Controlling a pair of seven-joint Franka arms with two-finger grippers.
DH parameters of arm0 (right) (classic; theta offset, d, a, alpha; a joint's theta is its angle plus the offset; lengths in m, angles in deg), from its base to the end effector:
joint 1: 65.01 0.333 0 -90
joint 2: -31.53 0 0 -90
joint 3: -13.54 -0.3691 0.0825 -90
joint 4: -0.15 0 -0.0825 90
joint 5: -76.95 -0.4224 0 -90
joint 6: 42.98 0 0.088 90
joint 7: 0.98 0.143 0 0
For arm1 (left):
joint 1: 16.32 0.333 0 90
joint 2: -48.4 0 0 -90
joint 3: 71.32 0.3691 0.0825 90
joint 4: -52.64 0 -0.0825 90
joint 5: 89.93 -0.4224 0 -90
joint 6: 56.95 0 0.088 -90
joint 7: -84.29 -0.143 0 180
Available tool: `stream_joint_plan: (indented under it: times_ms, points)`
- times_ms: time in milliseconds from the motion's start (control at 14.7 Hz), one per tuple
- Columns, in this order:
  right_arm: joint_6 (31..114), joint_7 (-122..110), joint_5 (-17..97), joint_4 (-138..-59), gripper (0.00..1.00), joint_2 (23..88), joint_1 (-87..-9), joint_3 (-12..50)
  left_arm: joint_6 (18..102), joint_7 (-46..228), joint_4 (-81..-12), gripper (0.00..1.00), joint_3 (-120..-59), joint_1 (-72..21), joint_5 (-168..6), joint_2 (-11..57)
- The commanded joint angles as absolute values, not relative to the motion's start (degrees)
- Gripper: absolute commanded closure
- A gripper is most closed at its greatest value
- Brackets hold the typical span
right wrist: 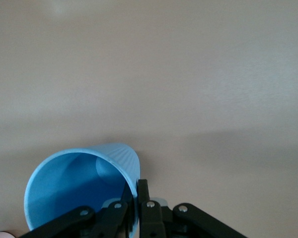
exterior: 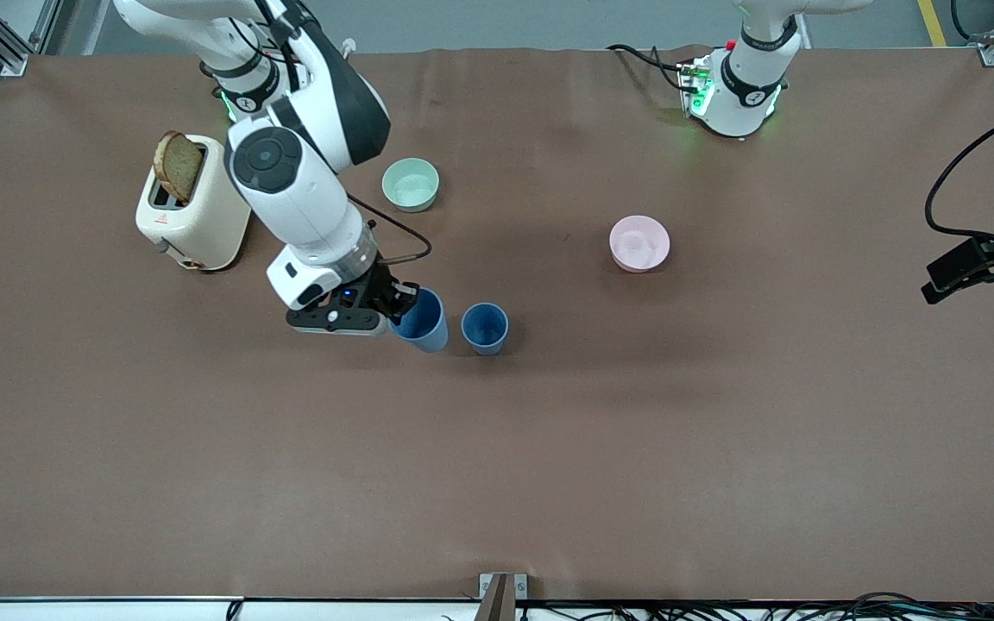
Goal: Stack blue cups with both arms
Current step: 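Lower the held cup into the placed cup and open the right gripper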
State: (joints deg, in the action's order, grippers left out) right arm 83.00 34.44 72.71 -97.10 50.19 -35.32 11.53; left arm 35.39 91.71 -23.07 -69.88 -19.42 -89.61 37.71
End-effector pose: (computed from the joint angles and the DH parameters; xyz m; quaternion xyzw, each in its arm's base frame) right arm 0.6147 0.3825 0.4209 -0.9941 0.0527 -0.0525 0.0795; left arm 0.6679 -0.0219 0.6562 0.9974 0.0498 0.0516 0.0046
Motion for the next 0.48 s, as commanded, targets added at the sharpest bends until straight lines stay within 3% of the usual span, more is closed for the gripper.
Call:
stream_joint_plan:
  times_ms: [0, 272, 408]
  points:
    - [84.02, 36.97, 73.35, -96.35, 0.99, 52.17, -32.67, 12.14, 37.35, 92.20, -27.94, 0.00, -69.56, -19.83, -89.14, 41.26]
    - [85.78, 37.86, 73.61, -96.26, 0.99, 53.50, -31.43, 12.14, 43.59, 92.20, -38.40, 0.00, -69.56, -19.57, -89.14, 47.59]
    - [85.86, 39.44, 73.09, -96.26, 0.99, 53.93, -30.91, 12.05, 43.51, 91.15, -38.51, 0.00, -69.56, -19.66, -89.14, 47.69]
